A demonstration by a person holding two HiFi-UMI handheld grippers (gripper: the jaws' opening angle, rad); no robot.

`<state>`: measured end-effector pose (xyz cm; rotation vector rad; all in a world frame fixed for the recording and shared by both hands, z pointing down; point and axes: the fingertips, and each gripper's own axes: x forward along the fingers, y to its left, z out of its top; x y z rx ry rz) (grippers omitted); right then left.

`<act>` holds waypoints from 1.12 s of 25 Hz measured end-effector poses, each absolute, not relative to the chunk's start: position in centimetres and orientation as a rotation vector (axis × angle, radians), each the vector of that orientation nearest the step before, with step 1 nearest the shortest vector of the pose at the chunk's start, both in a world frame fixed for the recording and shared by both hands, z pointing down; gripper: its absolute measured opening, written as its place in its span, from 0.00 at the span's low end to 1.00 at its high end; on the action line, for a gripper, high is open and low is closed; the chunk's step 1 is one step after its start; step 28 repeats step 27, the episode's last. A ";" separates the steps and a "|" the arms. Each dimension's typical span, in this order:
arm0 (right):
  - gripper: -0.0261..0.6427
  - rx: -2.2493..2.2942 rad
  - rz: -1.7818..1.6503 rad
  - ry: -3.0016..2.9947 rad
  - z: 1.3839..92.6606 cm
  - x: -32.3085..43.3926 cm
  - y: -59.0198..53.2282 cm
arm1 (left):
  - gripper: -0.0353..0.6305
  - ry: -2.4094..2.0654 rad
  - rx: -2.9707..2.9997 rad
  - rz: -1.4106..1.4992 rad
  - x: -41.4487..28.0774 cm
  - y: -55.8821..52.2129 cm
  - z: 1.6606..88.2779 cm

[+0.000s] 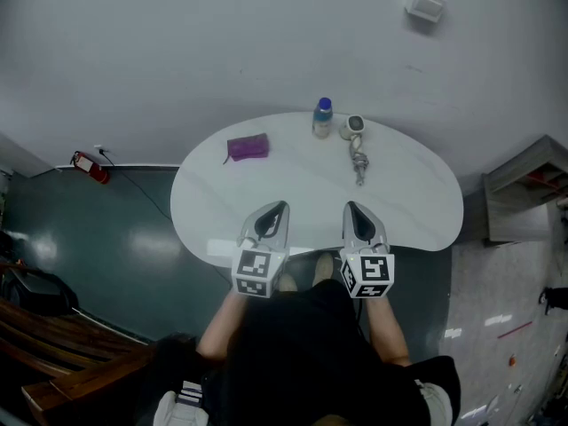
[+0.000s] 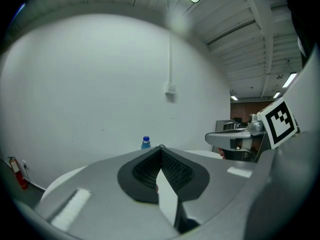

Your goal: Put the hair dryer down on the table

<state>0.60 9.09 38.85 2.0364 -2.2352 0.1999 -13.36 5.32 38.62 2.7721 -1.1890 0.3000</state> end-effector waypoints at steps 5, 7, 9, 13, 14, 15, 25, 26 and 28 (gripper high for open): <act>0.05 2.030 0.206 -2.236 38.9 0.7 9.2 | 0.06 -1.185 2.770 0.291 -13.2 5.4 38.5; 0.05 2.030 0.207 -2.237 38.9 0.7 9.2 | 0.06 -1.186 2.768 0.288 -13.2 5.3 38.5; 0.05 2.030 0.207 -2.238 38.8 0.7 9.3 | 0.06 -1.185 2.766 0.287 -13.1 5.4 38.5; 0.05 2.030 0.211 -2.236 38.8 0.8 9.5 | 0.06 -1.178 2.769 0.286 -12.9 5.6 38.5; 0.05 2.030 0.214 -2.237 38.9 0.9 9.6 | 0.06 -1.177 2.770 0.287 -12.9 5.7 38.5; 0.05 2.030 0.217 -2.237 38.9 0.9 9.6 | 0.06 -1.177 2.771 0.288 -12.8 5.7 38.4; 0.05 2.021 0.222 -2.248 38.9 0.8 9.8 | 0.06 -1.187 2.770 0.291 -12.9 6.0 38.4; 0.05 2.019 0.223 -2.249 38.9 0.7 9.8 | 0.06 -1.187 2.769 0.291 -12.9 6.1 38.4; 0.05 2.018 0.223 -2.249 38.9 0.7 9.8 | 0.06 -1.186 2.769 0.290 -13.0 6.1 38.4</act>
